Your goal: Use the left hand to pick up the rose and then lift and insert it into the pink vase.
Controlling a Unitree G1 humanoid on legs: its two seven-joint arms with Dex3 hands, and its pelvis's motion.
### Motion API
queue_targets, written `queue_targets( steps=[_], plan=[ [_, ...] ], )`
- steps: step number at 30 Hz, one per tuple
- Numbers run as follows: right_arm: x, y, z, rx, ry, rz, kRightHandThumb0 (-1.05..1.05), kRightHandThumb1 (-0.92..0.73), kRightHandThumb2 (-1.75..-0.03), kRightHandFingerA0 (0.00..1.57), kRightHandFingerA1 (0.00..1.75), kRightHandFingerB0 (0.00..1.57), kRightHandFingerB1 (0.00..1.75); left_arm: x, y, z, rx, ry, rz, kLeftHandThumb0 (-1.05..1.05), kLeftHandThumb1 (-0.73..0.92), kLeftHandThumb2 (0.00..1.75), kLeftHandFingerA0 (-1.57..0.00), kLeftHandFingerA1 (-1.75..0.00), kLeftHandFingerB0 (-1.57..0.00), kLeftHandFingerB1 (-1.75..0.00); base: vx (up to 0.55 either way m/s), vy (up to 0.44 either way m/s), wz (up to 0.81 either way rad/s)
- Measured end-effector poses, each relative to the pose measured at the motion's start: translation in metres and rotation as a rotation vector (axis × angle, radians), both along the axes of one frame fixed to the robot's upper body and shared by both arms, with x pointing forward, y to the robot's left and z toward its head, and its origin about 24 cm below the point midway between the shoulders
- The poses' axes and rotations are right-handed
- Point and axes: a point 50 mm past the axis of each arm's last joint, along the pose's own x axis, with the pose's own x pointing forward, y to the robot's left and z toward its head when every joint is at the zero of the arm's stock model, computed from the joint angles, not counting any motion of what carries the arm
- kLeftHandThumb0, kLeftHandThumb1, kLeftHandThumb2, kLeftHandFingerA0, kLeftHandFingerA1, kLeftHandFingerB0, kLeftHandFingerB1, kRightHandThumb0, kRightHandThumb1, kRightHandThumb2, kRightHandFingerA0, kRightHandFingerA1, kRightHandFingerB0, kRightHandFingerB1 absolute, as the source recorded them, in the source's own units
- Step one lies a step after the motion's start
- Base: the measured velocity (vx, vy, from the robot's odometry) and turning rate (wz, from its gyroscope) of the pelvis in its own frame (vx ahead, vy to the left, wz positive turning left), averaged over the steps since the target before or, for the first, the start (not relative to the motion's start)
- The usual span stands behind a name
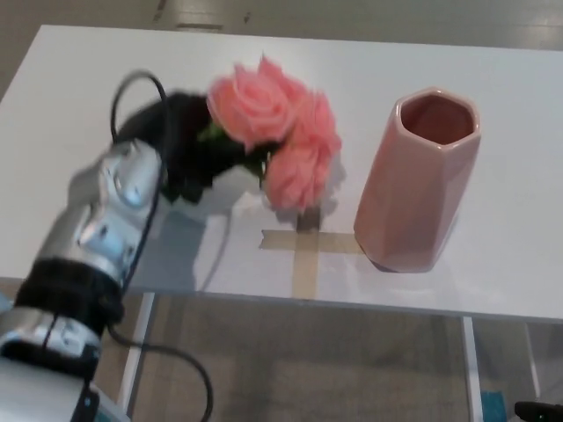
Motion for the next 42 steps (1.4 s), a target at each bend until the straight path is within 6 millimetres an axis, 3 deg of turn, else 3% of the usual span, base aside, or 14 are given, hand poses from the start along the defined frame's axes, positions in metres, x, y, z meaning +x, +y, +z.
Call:
queue_targets(
  steps=[1, 3, 8, 9, 12, 21, 23, 29, 34, 42],
  plan=[
    [0.000, 0.000, 0.000, 0.001, 0.000, 0.002, -0.30, -0.66, -0.59, 0.66, 0.49, 0.55, 0.44, 0.003, 0.000, 0.012, -0.036, -0.016, 0.003, -0.24, 0.82, 0.65, -1.13, -1.06, -0.84, -0.68, 0.00, 0.000, 0.00],
    [0.000, 0.000, 0.000, 0.003, 0.000, 0.003, -0.29, -0.66, -0.59, 0.66, 0.50, 0.55, 0.44, 0.007, 0.002, 0.031, -0.105, -0.040, 0.010, -0.19, 0.85, 0.64, -1.12, -1.09, -0.80, -0.84, 0.00, 0.000, 0.00],
    [0.001, 0.000, 0.001, 0.005, -0.002, 0.005, -0.29, -0.66, -0.59, 0.67, 0.50, 0.56, 0.44, 0.011, 0.000, 0.069, -0.280, -0.084, 0.003, -0.20, 0.83, 0.63, -1.11, -1.10, -0.80, -0.84, 0.00, 0.000, 0.00],
    [0.001, 0.000, 0.001, 0.005, -0.002, 0.005, -0.29, -0.66, -0.58, 0.68, 0.50, 0.56, 0.44, 0.011, -0.001, 0.075, -0.311, -0.091, 0.000, -0.21, 0.83, 0.64, -1.10, -1.12, -0.82, -0.77, 0.00, 0.000, 0.00],
    [0.002, 0.000, 0.001, 0.005, -0.003, 0.006, -0.30, -0.66, -0.58, 0.68, 0.50, 0.56, 0.44, 0.010, -0.004, 0.088, -0.397, -0.099, -0.012, -0.20, 0.82, 0.64, -1.06, -1.13, -0.81, -0.79, 0.00, 0.000, 0.00],
    [0.002, 0.001, 0.001, 0.006, -0.004, 0.008, -0.30, -0.65, -0.59, 0.68, 0.50, 0.56, 0.45, 0.007, -0.009, 0.119, -0.686, -0.080, -0.064, -0.21, 0.79, 0.63, -1.01, -1.20, -0.82, -0.81, 0.00, 0.000, 0.00],
    [0.002, 0.001, 0.001, 0.006, -0.005, 0.008, -0.30, -0.66, -0.59, 0.67, 0.50, 0.56, 0.44, 0.006, -0.011, 0.124, -0.761, -0.067, -0.085, -0.22, 0.77, 0.63, -1.02, -1.17, -0.88, -0.71, 0.00, 0.000, 0.00],
    [0.002, 0.001, 0.001, 0.007, -0.005, 0.010, -0.30, -0.65, -0.59, 0.69, 0.51, 0.56, 0.45, 0.004, -0.021, 0.133, -0.945, -0.012, -0.170, -0.22, 0.76, 0.64, -0.99, -1.26, -0.91, -0.66, 0.00, 0.000, 0.00],
    [0.003, 0.001, 0.001, 0.008, -0.006, 0.009, -0.29, -0.65, -0.59, 0.70, 0.51, 0.58, 0.45, 0.000, -0.036, 0.146, -1.063, 0.035, -0.268, -0.21, 0.78, 0.65, -0.95, -1.37, -0.89, -0.66, 0.00, 0.000, 0.00],
    [-0.003, 0.000, -0.002, 0.009, 0.009, 0.007, -0.30, -0.65, -0.59, 0.69, 0.51, 0.56, 0.45, -0.018, -0.075, 0.176, -1.190, 0.089, -0.486, -0.20, 0.80, 0.66, -0.94, -1.41, -0.88, -0.68, 0.00, 0.000, 0.00]
  ],
)
